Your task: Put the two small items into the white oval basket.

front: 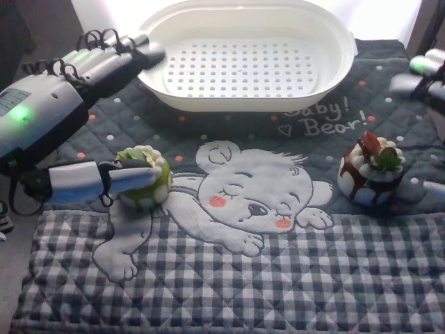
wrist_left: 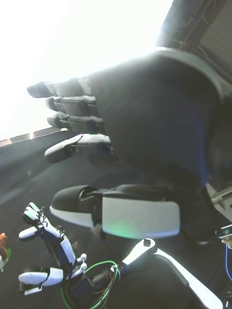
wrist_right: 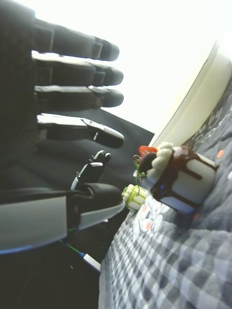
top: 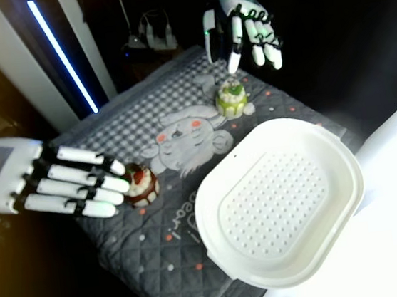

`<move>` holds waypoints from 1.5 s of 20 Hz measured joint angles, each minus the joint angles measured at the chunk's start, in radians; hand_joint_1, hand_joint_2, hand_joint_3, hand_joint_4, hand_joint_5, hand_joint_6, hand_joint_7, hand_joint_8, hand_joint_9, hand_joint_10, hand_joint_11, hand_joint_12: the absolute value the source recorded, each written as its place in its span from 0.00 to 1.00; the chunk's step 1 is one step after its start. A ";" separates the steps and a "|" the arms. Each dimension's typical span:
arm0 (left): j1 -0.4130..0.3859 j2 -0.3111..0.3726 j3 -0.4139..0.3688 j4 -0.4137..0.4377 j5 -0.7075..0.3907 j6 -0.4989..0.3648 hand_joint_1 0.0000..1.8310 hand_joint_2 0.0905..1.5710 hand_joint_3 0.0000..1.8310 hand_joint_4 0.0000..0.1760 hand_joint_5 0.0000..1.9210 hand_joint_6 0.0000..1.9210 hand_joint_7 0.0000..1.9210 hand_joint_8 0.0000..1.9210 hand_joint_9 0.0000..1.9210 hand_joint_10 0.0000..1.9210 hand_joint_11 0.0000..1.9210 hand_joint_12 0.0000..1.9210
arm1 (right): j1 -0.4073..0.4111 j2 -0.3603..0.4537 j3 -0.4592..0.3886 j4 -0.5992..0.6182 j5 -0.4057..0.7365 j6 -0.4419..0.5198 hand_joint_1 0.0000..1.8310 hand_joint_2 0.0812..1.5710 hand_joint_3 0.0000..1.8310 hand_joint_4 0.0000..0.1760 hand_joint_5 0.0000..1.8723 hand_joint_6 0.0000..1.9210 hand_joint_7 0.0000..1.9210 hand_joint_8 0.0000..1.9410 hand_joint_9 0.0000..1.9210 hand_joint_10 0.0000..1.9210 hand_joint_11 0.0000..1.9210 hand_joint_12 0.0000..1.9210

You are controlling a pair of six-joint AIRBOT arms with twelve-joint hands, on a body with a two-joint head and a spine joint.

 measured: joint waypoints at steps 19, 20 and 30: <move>-0.063 -0.032 0.022 0.028 0.120 0.002 0.45 0.66 0.00 0.00 0.09 0.00 0.06 0.00 0.03 0.01 0.00 0.48 | 0.174 -0.114 0.061 -0.071 -0.196 -0.029 0.46 0.65 0.00 0.18 0.00 0.00 0.00 0.00 0.00 0.00 0.00 0.00; -0.056 -0.039 0.028 0.017 0.132 0.002 0.46 0.66 0.00 0.00 0.10 0.01 0.07 0.00 0.03 0.01 0.00 0.49 | 0.174 -0.124 0.064 -0.072 -0.223 -0.029 0.48 0.66 0.00 0.04 0.00 0.00 0.00 0.00 0.00 0.00 0.00 0.00; -0.035 -0.084 0.069 -0.057 0.245 -0.002 0.71 0.70 0.00 0.00 0.43 0.02 0.40 0.19 0.34 0.63 0.31 0.89 | 0.178 -0.194 0.115 -0.044 -0.320 -0.028 0.57 0.73 0.00 0.00 0.25 0.30 0.33 0.30 0.25 0.68 0.18 0.93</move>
